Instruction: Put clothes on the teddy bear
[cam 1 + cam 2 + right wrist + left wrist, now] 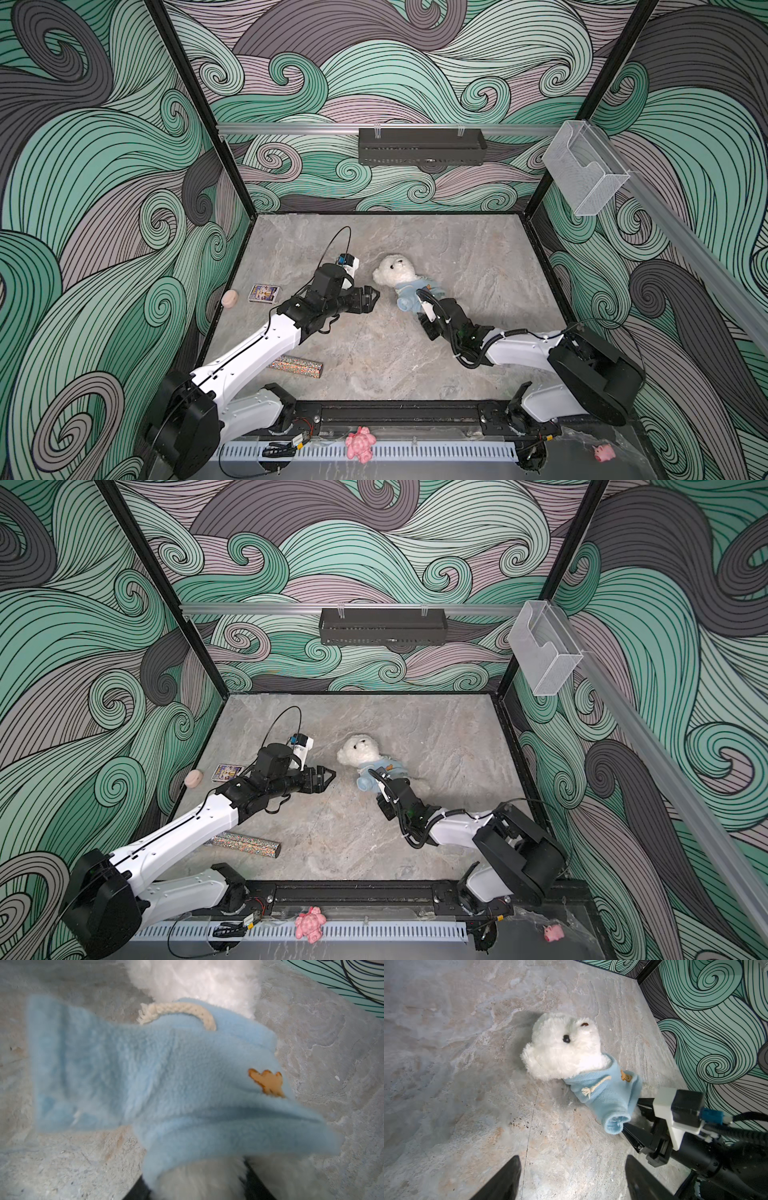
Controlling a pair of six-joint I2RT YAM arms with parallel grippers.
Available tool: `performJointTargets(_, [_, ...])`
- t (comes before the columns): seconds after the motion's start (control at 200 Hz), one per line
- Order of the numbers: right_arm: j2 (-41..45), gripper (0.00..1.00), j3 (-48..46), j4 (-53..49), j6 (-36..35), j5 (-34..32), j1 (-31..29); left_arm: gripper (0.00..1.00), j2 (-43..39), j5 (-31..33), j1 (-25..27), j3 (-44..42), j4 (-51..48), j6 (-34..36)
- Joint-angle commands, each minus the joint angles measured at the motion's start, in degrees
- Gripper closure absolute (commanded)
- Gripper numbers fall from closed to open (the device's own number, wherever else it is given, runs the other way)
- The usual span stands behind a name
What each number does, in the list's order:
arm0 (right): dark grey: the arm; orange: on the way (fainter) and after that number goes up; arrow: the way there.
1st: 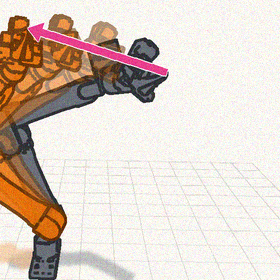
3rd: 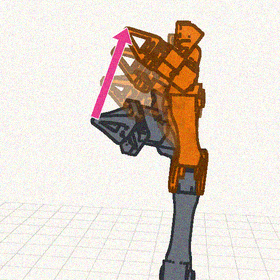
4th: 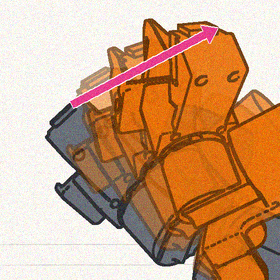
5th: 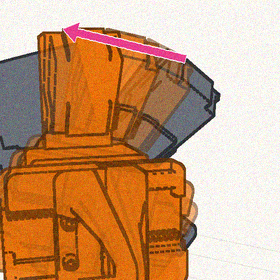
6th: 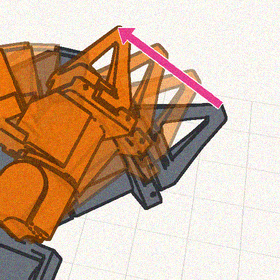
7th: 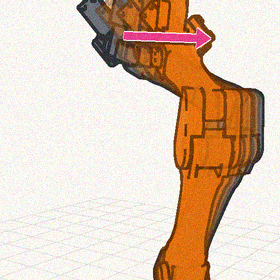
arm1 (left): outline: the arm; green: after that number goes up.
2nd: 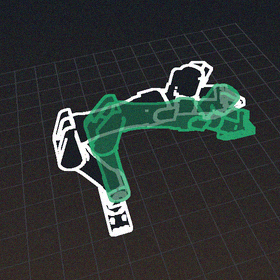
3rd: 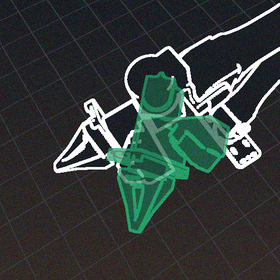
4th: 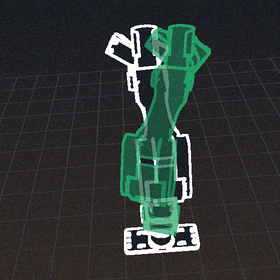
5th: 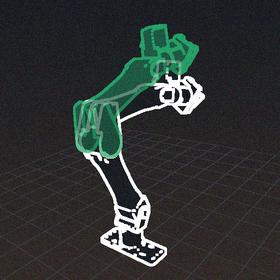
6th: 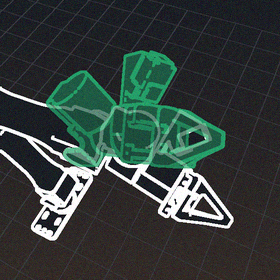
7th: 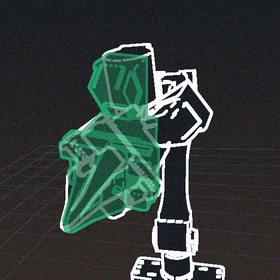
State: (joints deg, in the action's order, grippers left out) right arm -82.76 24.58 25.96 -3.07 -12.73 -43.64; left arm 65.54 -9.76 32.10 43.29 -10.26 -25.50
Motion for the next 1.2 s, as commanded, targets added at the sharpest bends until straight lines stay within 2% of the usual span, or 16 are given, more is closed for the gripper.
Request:
performJointTargets(0.0, [2.82,0.71,-3.36,7.3,0.94,10.47,3.38,0.24,0.26,-2.95,0.09,-0.1,4.65,4.37])
performJointTargets(0.065, [5.88,0.82,-5.0,8.42,2.26,17.84,6.0,0.29,-0.52,-3.0,1.02,-2.42,9.78,7.62])
performJointTargets(0.17, [10.88,0.87,-4.76,4.26,4.23,30.3,10.03,0.34,-2.28,-0.62,4.69,-4.72,15.93,16.64])
performJointTargets(0.26, [14.31,0.9,-3.82,-0.42,5.01,37.01,11.94,0.34,-2.71,1.4,9.37,-4.38,17.42,29.39])
performJointTargets(0.39, [16.34,0.94,-2.65,-3.17,5.95,45.58,13.17,0.38,-1.14,-0.92,12.45,1.41,7.08,41.73])
performJointTargets(0.48, [15.78,0.96,-1.5,-3.59,6.11,49.31,13.15,0.42,-1.2,-2.88,13.3,5.93,-1.47,47.73])
performJointTargets(0.625, [13.49,0.98,-0.81,-1.45,6.21,53.26,13.15,0.5,-2.45,-9.99,13.37,8.58,-7.22,56.75])
performJointTargets(0.765, [11.52,0.98,-0.63,0.27,6.84,54.39,13.01,0.6,0.78,-10.79,13.42,13.73,-15.3,61.55])
performJointTargets(0.925, [10.26,0.98,-0.43,0.59,6.78,54.07,12.67,0.69,5.61,-12.91,13.52,18.89,-18.29,63.39])
performJointTargets(1.1, [9.99,0.98,-0.48,0.5,6.61,53.47,12.44,0.76,11.52,-12.81,13.77,25.09,-25.6,68.12])
performJointTargets(1.195, [9.89,0.98,-0.41,0.54,6.63,53.41,12.37,0.76,13.97,-12.21,13.79,27.75,-26.68,69.42])
